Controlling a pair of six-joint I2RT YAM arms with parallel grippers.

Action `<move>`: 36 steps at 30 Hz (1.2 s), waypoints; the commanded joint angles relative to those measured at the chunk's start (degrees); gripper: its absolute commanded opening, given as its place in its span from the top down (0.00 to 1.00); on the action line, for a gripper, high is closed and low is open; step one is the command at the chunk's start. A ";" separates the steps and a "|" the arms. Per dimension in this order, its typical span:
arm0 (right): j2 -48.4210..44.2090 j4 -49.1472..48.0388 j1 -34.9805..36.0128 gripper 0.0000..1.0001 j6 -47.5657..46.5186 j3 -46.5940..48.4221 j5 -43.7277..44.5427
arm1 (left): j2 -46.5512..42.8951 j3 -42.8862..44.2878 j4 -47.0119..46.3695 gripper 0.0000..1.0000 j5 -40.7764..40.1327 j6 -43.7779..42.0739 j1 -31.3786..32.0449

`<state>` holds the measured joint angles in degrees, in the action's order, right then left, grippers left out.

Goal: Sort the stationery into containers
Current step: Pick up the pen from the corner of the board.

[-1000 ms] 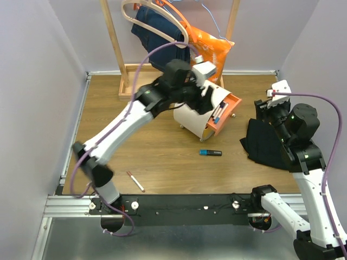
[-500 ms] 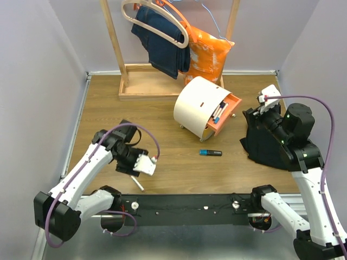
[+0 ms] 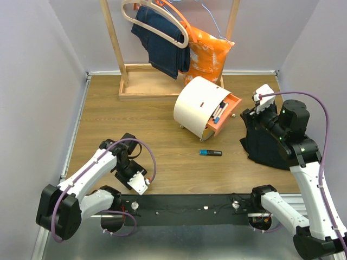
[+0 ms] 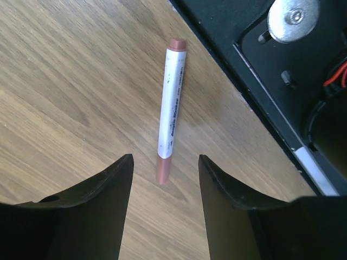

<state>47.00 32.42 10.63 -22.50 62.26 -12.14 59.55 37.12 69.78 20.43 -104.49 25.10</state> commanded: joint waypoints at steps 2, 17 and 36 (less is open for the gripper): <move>0.72 1.24 -0.44 0.27 -0.35 1.90 -0.78 | 2.94 -1.35 -4.20 0.44 1.64 -1.34 0.12; 1.69 -0.08 -0.44 0.27 -0.17 1.37 -0.43 | 3.73 -7.33 -11.67 0.61 0.14 5.94 3.37; 1.34 -2.18 -0.44 0.27 1.40 0.32 1.24 | 4.94 27.42 4.67 0.96 14.54 24.03 9.33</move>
<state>49.34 32.64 10.39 -22.48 62.52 -12.08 61.80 47.88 68.10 24.40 -90.48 30.59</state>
